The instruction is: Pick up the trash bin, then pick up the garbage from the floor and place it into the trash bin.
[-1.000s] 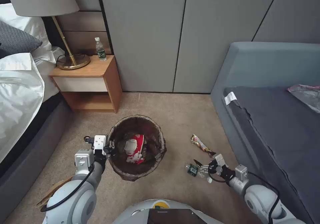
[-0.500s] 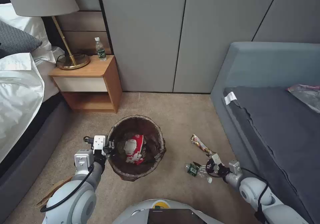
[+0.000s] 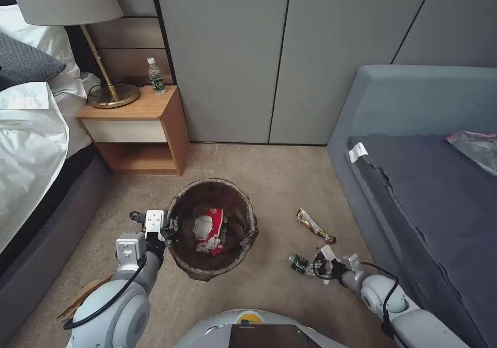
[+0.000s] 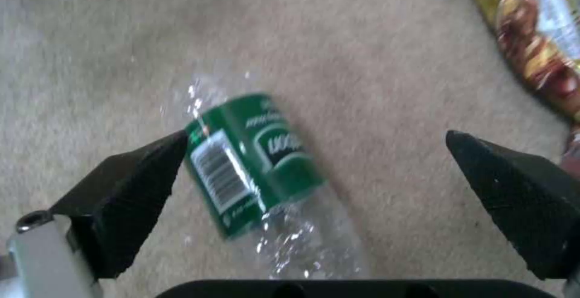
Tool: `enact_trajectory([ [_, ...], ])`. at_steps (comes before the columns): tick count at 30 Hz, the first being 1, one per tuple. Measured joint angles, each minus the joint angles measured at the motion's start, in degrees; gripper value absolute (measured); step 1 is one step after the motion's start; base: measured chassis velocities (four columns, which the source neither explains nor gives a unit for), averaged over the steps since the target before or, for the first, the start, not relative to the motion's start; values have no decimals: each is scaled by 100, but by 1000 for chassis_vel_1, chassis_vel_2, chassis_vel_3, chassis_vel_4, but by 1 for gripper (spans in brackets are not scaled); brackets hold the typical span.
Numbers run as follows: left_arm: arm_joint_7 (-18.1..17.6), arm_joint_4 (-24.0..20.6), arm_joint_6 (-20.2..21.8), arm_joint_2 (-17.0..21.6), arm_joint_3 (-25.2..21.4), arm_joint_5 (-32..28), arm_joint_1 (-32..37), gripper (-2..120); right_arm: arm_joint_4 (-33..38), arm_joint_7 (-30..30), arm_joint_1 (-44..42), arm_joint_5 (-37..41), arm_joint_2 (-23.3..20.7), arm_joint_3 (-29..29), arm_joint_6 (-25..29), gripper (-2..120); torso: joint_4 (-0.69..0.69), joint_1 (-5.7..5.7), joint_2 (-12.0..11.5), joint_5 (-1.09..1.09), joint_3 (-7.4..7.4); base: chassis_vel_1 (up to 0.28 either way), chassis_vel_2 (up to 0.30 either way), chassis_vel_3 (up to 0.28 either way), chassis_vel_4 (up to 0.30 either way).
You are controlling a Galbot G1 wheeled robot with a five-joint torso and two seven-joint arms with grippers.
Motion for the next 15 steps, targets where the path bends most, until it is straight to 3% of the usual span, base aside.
enact_trajectory([
  [15, 6, 0, -5, 11, 11, -12, -27, 2, -348, -46, 153, -325, 155, -136, 51, 100, 1, 0, 0, 0, 0, 0, 0, 0, 0],
])
